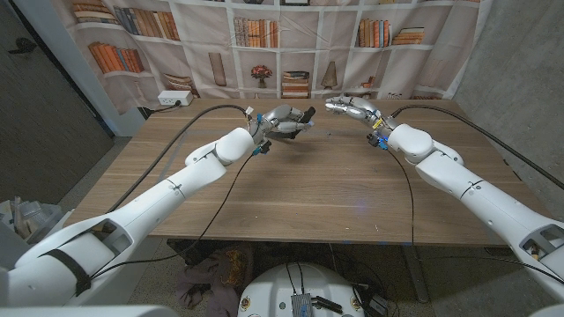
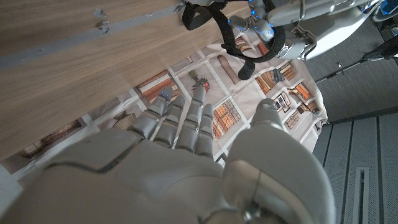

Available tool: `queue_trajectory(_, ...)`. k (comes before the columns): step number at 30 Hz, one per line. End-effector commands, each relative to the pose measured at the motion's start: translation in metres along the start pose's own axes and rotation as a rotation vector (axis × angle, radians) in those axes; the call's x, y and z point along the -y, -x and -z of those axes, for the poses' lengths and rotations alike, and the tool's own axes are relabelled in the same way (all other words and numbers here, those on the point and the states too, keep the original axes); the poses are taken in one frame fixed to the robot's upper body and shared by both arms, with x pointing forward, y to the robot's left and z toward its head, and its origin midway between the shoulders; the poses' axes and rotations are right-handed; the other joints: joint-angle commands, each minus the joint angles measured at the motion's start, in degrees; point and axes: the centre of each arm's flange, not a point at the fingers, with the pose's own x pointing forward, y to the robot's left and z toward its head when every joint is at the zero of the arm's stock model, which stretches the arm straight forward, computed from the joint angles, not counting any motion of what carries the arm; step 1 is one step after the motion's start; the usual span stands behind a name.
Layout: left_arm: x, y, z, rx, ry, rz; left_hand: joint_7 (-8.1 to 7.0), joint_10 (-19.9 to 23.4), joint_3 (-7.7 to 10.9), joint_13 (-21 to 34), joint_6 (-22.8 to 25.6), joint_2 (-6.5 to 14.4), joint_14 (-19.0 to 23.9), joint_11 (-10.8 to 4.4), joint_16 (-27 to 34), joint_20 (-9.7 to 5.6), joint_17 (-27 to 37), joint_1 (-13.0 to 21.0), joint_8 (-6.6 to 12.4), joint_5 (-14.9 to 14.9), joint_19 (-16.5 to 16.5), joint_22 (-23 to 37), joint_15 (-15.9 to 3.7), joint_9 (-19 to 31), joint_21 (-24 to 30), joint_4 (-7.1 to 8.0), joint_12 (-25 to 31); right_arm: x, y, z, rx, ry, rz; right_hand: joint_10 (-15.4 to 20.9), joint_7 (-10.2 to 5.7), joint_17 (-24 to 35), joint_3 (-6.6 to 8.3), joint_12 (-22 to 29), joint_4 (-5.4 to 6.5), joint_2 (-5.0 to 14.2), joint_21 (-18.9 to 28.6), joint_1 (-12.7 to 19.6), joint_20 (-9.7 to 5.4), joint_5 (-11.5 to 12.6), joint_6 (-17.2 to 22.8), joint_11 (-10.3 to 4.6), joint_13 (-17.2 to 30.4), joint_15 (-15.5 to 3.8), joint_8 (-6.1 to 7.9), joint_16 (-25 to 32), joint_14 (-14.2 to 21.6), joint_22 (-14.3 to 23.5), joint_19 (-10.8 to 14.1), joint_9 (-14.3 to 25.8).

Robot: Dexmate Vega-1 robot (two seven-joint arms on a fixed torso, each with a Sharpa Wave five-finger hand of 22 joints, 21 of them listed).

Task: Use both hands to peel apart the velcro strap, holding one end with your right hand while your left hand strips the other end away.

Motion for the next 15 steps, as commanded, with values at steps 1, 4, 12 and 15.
queue_trajectory(1,0.0012,-0.0009,-0.0061,0.025,-0.035,0.025,0.03,-0.31,-0.06,0.19,-0.42,0.08,-0.48,0.09,0.13,-7.79,0.20,0.01,-0.26,0.33,-0.71,0.26,-3.48,0.38,-0.04,0.23,-0.20,-0.0024,-0.0054,-0.0099,-0.003,0.037,-0.053,-0.18,0.78,0.07,0.15,0.20,-0.18,-0.07,-0.43,0.36,0.23,-0.14,-0.03,-0.20,0.21,-3.67,0.34,-0.54,-0.99,0.24,-0.75,0.13)
queue_trajectory(4,0.0011,-0.0007,-0.0088,0.027,-0.067,0.022,0.24,-0.42,-0.05,0.25,-0.62,0.19,-0.55,0.09,0.16,-7.96,0.22,0.02,-0.38,0.36,-0.77,0.34,-3.50,0.45,0.05,0.27,-0.27,-0.0033,-0.0076,-0.0113,-0.004,0.034,-0.069,-0.14,0.81,0.03,0.11,0.23,-0.26,-0.26,-0.42,0.38,0.46,-0.15,-0.13,-0.16,0.24,-3.81,0.27,-0.59,-1.01,0.25,-0.72,0.12)
queue_trajectory(12,0.0032,-0.0007,-0.0109,0.030,-0.076,0.012,0.32,-0.27,-0.02,0.37,-0.16,0.34,-0.67,0.07,0.22,-8.24,0.27,0.14,-0.24,0.42,-0.74,0.59,-3.53,0.62,0.35,0.26,-0.26,-0.0052,-0.0099,-0.0095,-0.032,0.028,-0.060,3.34,0.54,-0.76,2.85,1.74,-2.26,1.47,0.22,5.31,-0.01,1.03,0.92,-1.17,0.50,-6.65,0.39,-0.67,0.57,0.41,0.81,0.13)
queue_trajectory(15,0.0030,-0.0003,-0.0098,0.029,-0.069,0.015,0.27,-0.22,-0.02,0.40,-0.21,0.37,-0.66,0.07,0.25,-8.27,0.28,0.15,-0.27,0.43,-0.72,0.65,-3.52,0.66,0.43,0.27,-0.25,-0.0049,-0.0090,-0.0096,-0.037,0.043,-0.054,5.59,0.31,-1.02,3.71,2.64,-2.44,1.71,0.48,6.45,0.21,1.62,1.40,-1.57,0.57,-6.96,0.47,-0.62,1.77,0.50,1.35,0.14)
